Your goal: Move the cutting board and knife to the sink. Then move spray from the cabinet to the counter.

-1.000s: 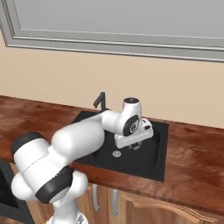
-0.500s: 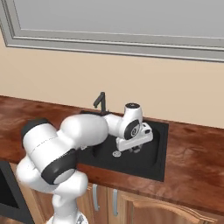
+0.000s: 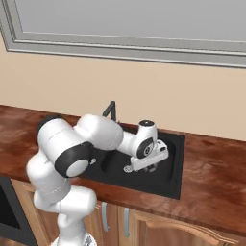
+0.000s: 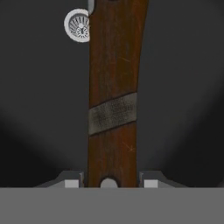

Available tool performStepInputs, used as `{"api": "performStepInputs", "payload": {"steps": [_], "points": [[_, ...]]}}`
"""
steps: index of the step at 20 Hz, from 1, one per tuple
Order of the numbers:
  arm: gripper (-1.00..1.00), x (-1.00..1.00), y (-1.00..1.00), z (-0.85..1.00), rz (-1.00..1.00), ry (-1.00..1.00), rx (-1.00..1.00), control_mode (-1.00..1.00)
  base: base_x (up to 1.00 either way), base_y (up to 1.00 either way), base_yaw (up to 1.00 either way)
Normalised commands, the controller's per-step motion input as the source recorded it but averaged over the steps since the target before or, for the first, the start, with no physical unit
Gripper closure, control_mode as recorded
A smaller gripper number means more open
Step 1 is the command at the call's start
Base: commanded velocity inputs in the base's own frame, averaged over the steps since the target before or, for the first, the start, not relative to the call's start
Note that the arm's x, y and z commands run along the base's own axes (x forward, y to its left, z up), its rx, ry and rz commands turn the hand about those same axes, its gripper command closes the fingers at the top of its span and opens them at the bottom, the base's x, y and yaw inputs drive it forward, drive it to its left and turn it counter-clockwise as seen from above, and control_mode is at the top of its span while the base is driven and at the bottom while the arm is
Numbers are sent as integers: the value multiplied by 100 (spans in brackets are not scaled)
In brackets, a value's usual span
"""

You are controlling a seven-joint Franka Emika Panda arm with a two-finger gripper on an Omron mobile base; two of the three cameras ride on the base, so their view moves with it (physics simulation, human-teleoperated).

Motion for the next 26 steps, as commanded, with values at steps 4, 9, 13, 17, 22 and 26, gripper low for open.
{"api": "performStepInputs", "payload": {"steps": [4,9,13,17,22,26], "points": [[100,29,-35,-26,8,3,0,-100,0,0,0],[100,46,-27,-22,11,0,0,-100,0,0,0],[100,43,-15,-18,9,0,2,-100,0,0,0],[100,48,-5,-16,3,0,4,-100,0,0,0],[100,40,-3,-18,0,1,5,-100,0,0,0],[100,18,0,-30,0,2,2,-100,0,0,0]]}}
